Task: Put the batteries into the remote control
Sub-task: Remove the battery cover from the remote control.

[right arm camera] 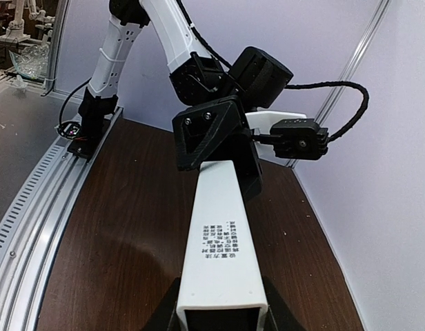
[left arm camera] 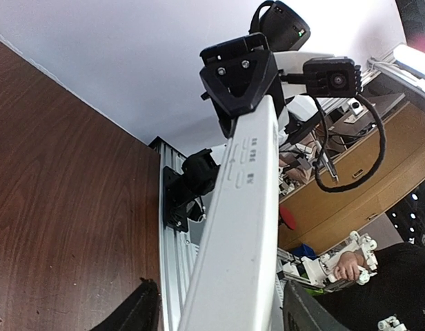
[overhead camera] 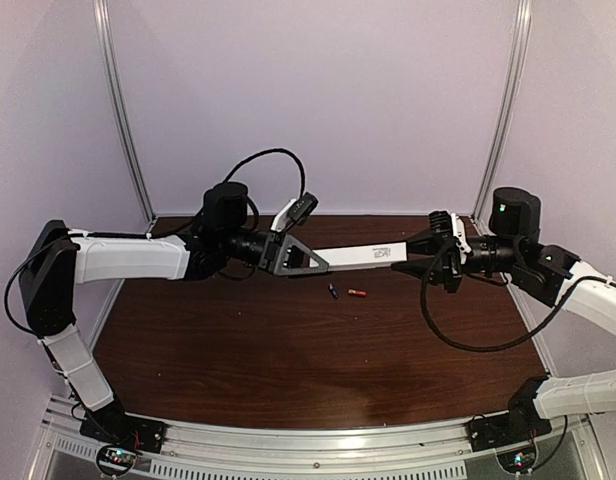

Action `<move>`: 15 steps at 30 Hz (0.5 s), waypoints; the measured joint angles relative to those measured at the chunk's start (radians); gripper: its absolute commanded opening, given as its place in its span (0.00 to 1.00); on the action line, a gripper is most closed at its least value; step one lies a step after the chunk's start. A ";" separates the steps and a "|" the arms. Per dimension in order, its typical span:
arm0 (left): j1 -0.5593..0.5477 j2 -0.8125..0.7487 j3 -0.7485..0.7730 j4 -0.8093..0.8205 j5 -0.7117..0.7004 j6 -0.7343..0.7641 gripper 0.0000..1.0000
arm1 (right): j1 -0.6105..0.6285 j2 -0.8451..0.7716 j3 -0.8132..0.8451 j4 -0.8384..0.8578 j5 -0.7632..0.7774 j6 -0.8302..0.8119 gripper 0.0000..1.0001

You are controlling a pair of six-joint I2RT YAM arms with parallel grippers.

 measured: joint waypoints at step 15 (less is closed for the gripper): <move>0.067 0.052 0.518 -0.764 0.011 0.525 0.98 | 0.000 0.057 0.121 -0.260 -0.159 -0.095 0.00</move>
